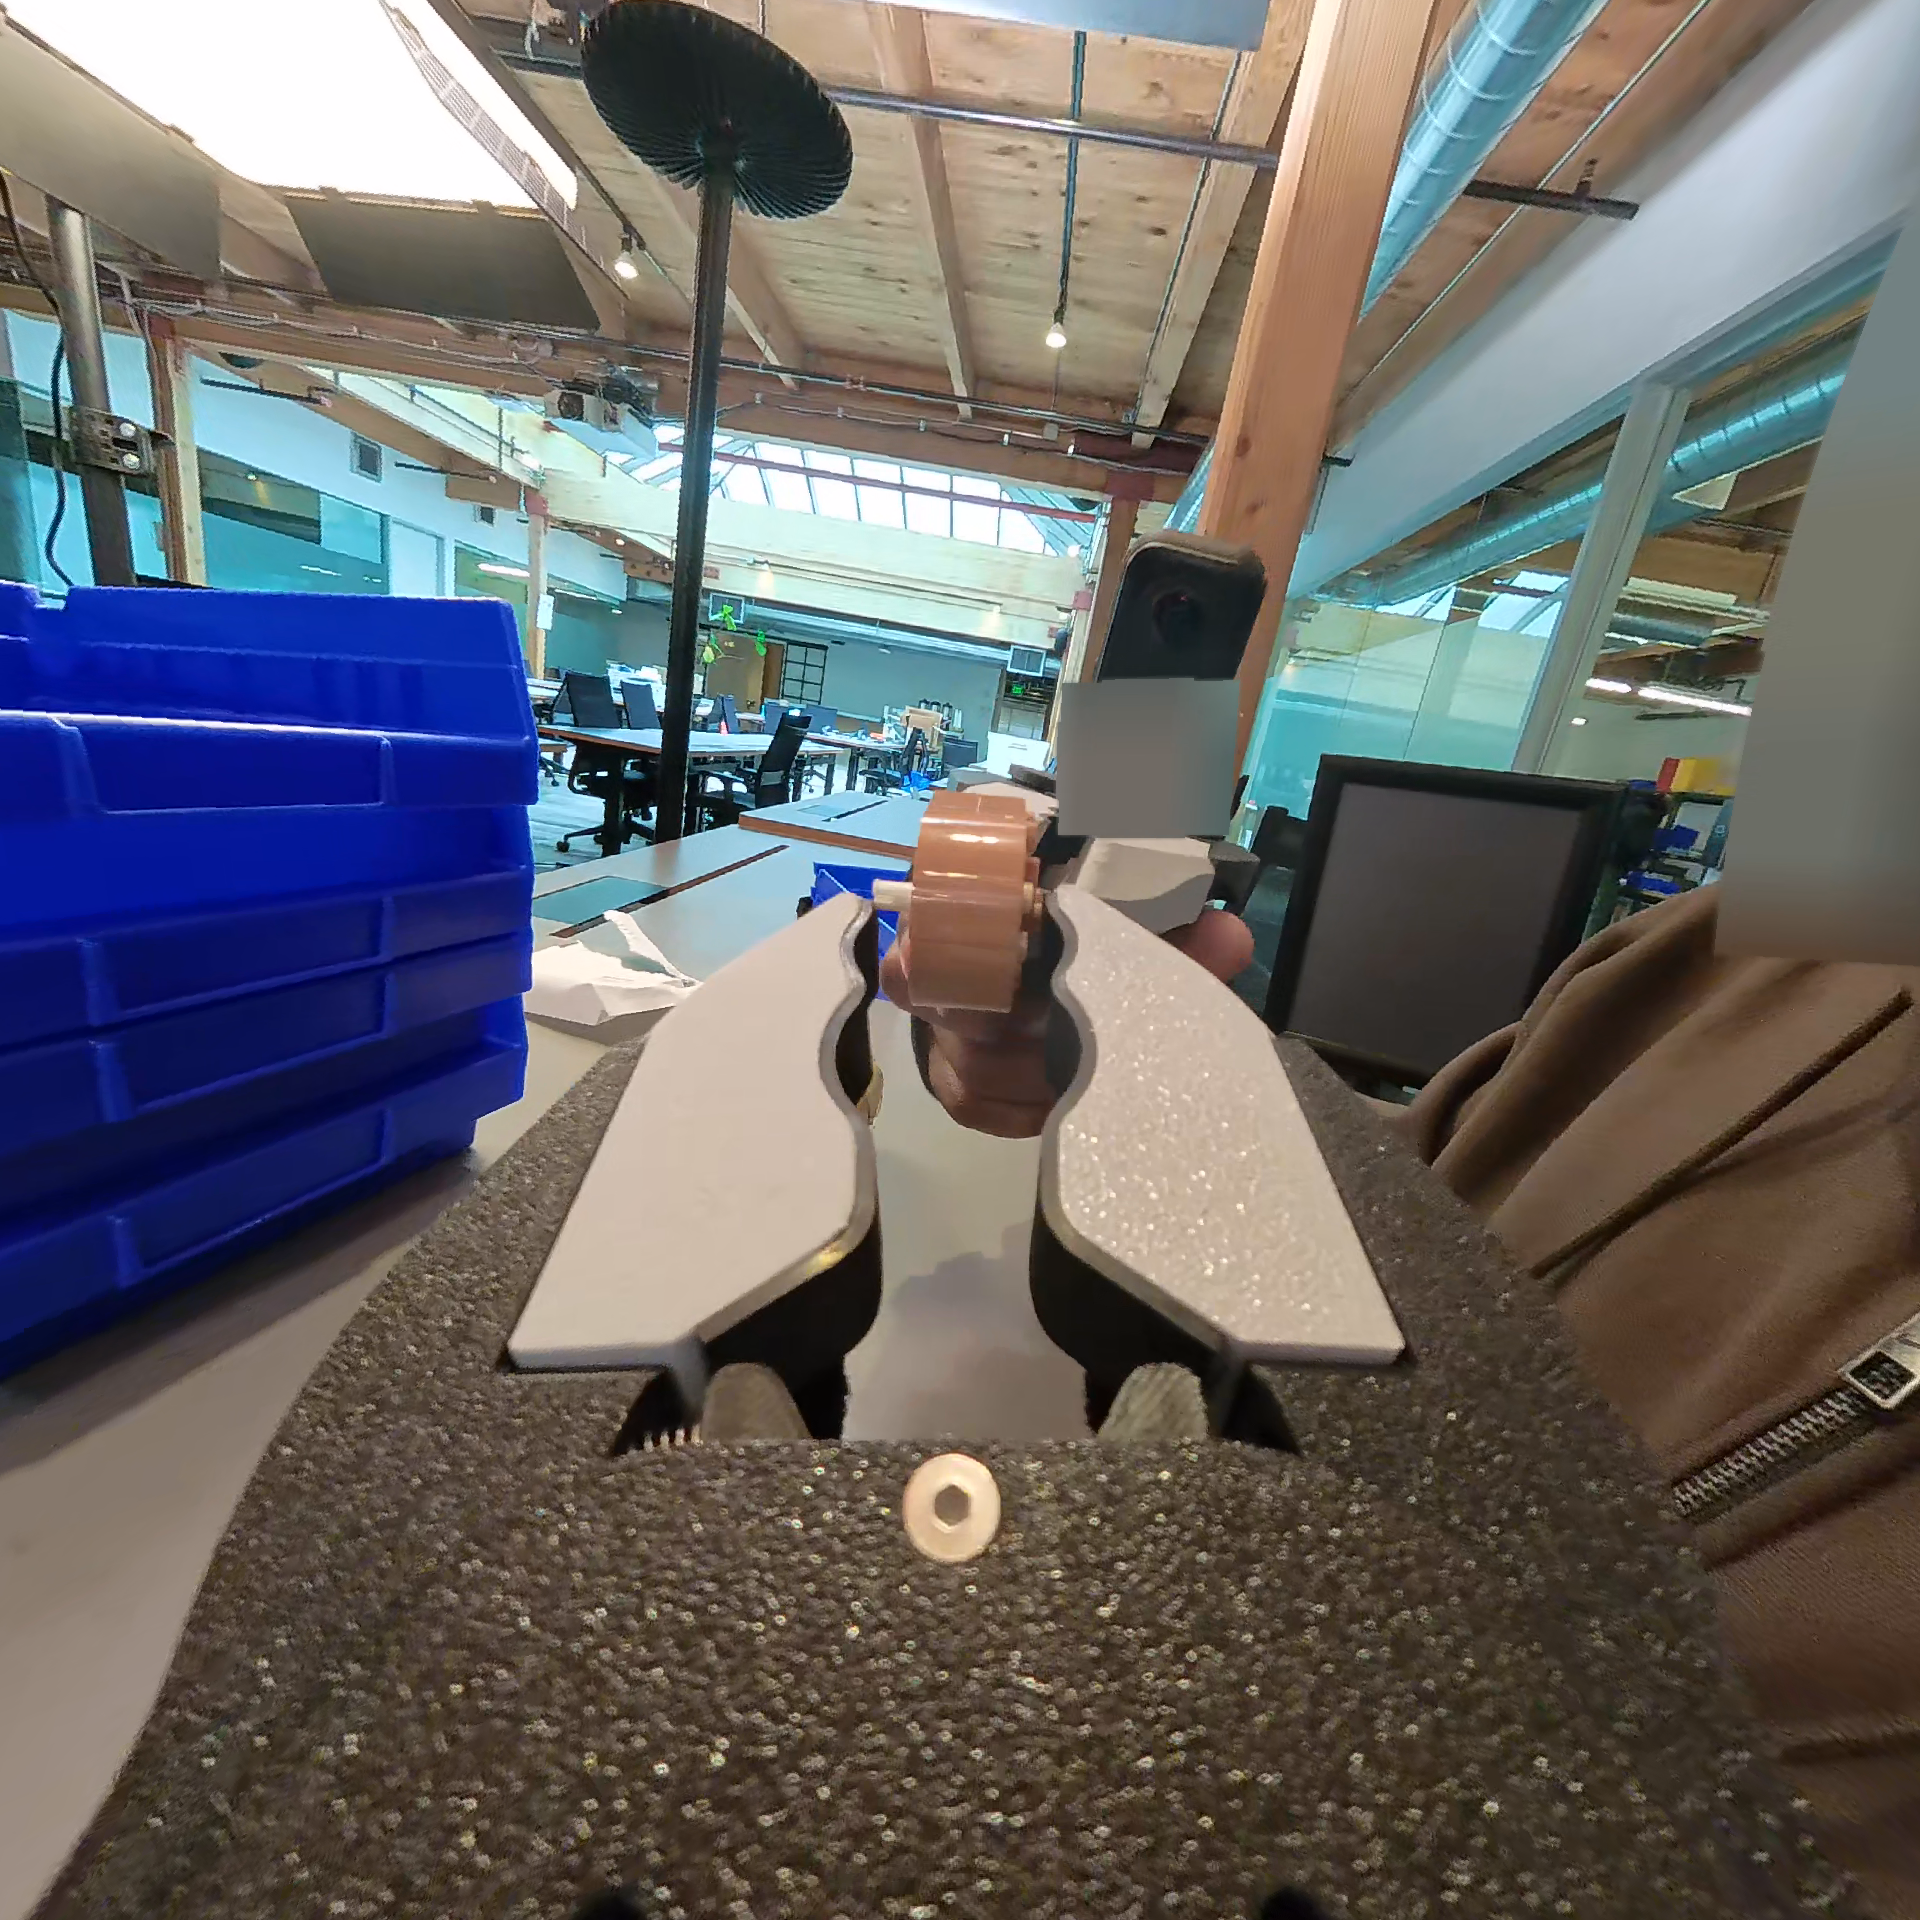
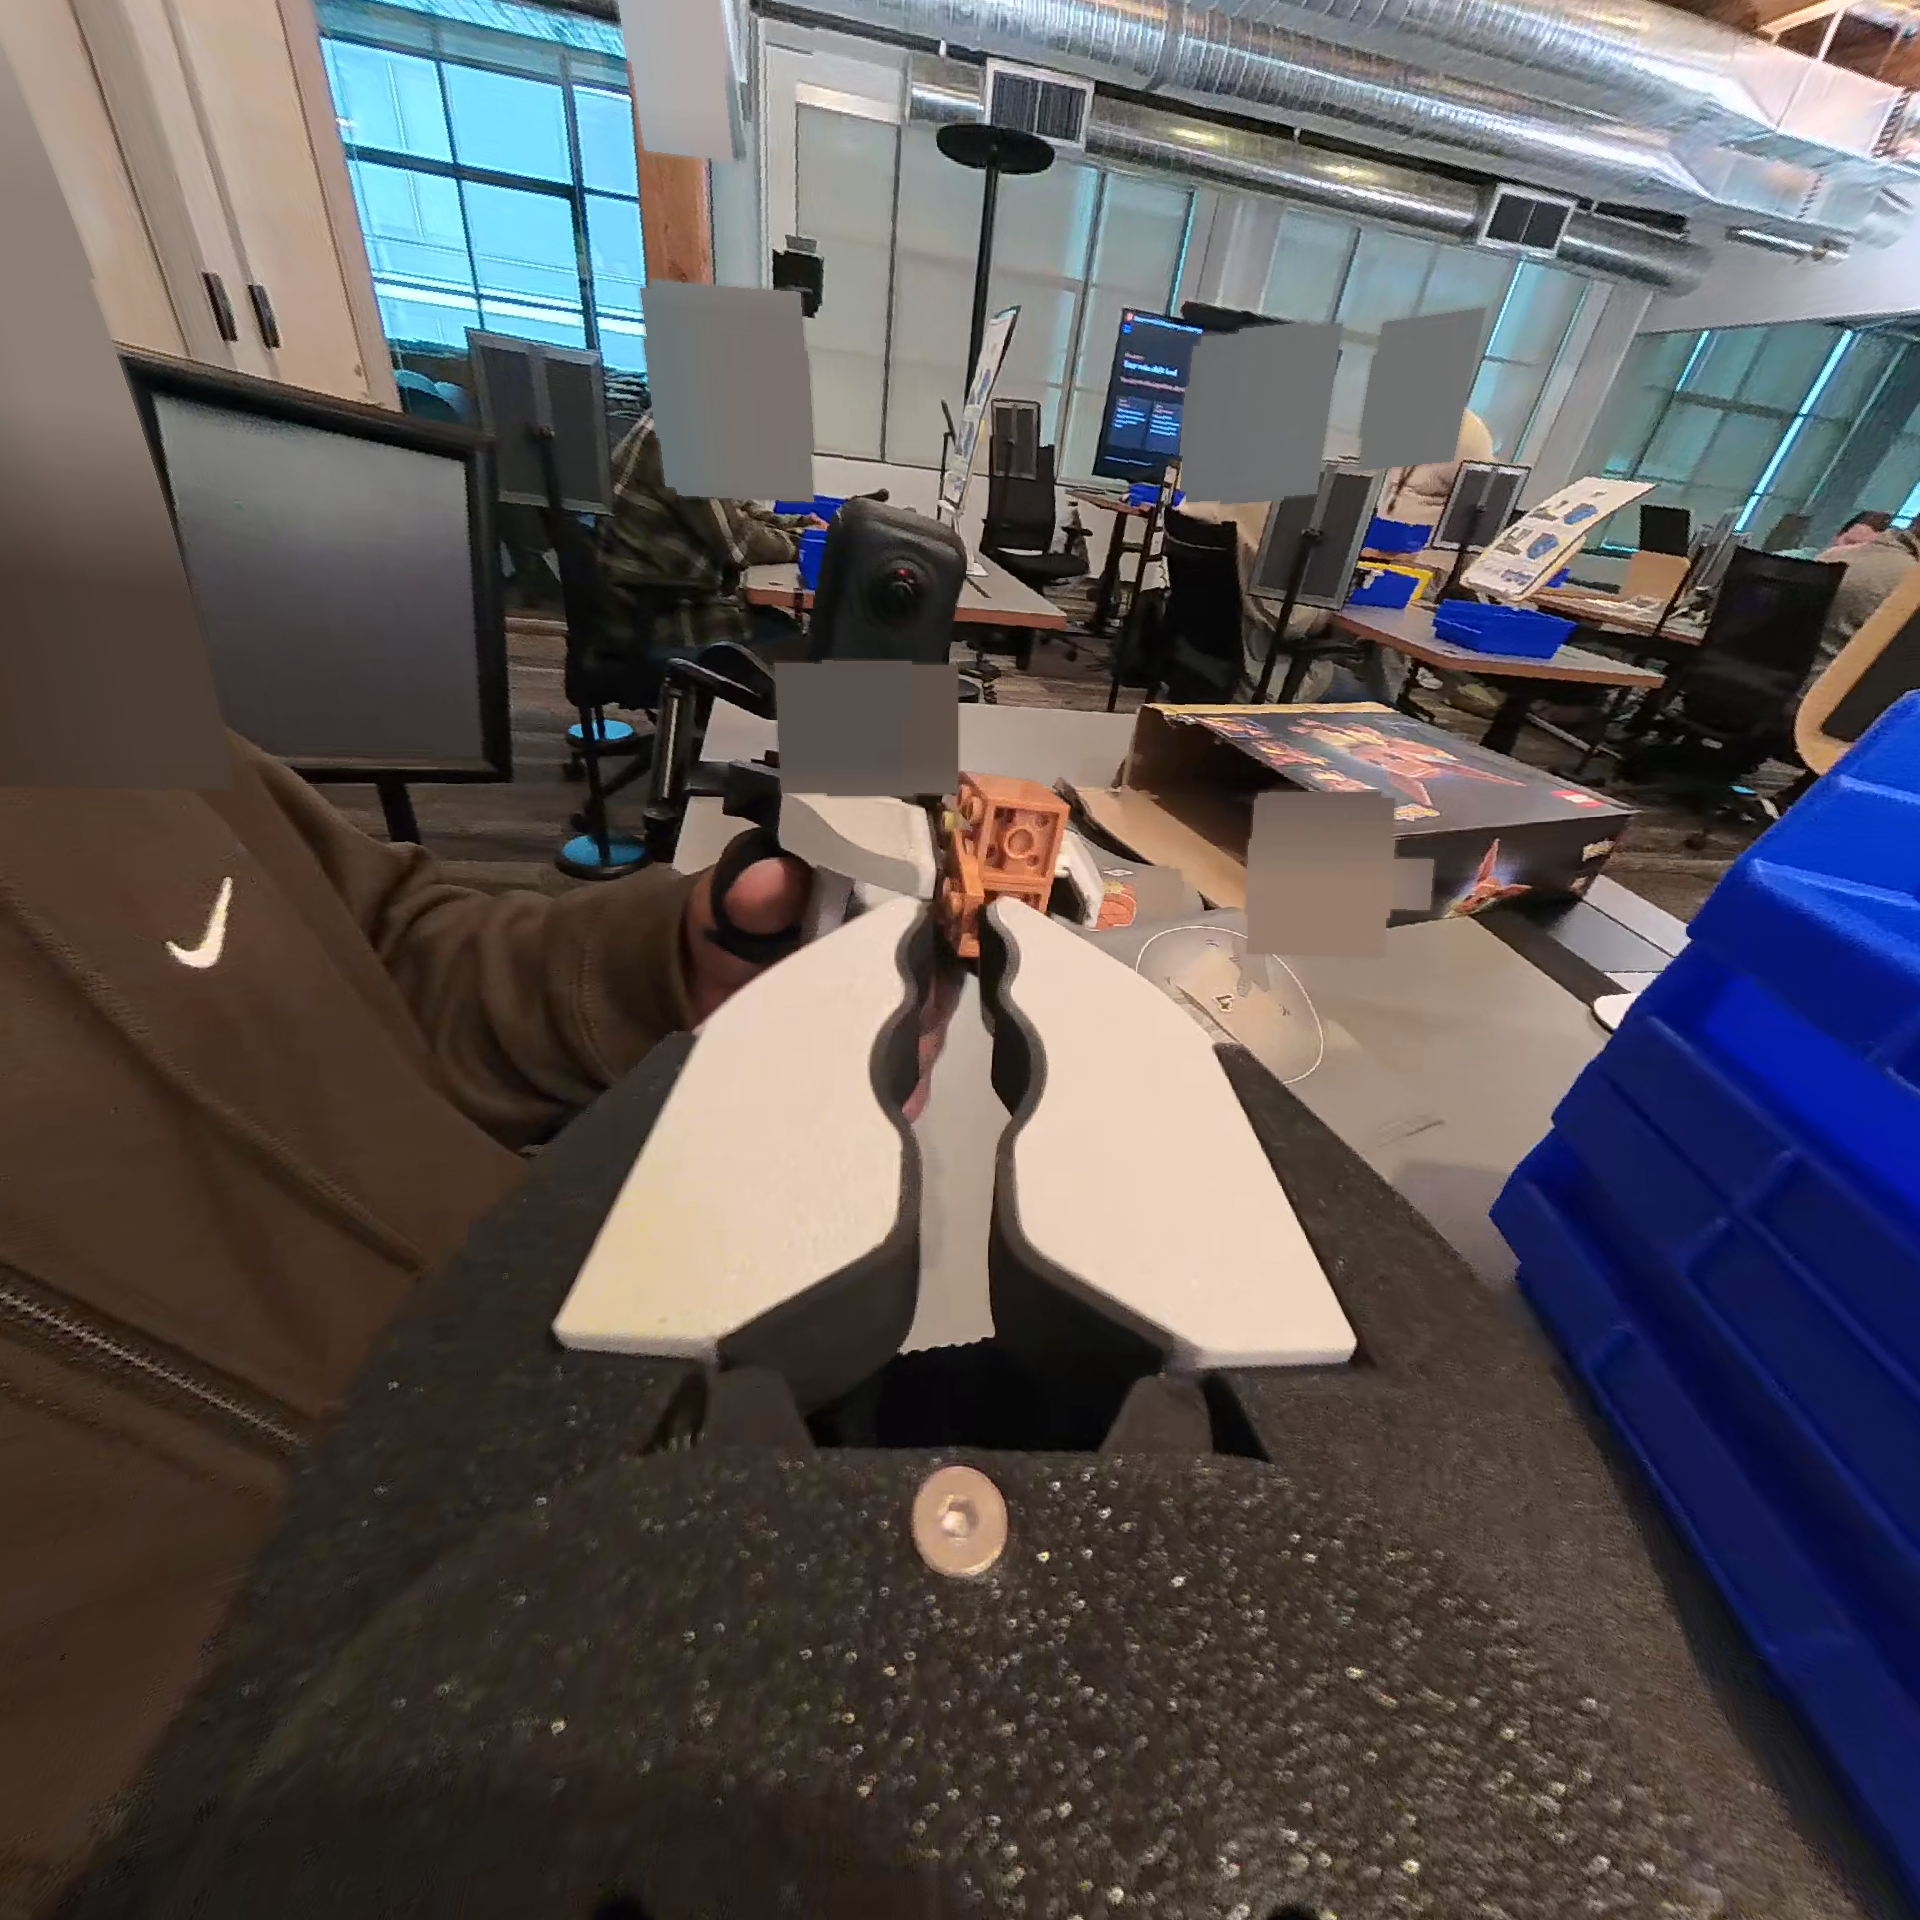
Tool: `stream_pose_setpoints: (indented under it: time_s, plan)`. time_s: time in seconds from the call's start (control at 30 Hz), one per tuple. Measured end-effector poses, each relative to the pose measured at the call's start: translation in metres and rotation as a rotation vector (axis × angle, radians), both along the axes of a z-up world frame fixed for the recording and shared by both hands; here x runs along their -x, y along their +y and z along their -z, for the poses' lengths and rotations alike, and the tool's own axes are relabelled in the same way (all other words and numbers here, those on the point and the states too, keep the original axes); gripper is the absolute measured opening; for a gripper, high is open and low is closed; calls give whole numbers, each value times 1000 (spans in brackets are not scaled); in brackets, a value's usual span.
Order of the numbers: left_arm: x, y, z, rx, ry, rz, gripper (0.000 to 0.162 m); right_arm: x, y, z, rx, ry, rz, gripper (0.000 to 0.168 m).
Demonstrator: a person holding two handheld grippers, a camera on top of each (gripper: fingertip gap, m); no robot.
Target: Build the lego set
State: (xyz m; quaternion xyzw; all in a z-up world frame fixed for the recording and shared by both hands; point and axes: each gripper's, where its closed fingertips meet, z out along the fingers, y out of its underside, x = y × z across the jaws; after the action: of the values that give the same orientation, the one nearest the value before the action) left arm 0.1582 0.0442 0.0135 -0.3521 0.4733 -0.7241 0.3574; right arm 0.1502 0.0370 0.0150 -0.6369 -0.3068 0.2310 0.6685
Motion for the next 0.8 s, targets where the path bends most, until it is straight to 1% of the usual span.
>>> stream_pose_setpoints:
  time_s: [0.23,0.4,0.57,0.8]
  plan:
    - [0,-4,2,-11,10,18,29,0,2,3,10,-5,2,10]
    - [-1,-5,4,-21,21,20,29,2,2,4,9,-6,-7,6]
    - [-1,-6,4,-21,25,24,30,2,1,4,3,-8,-12,6]
    - [5,-1,-3,39,-16,48,21,0,-3,1,20,51,-57,5]
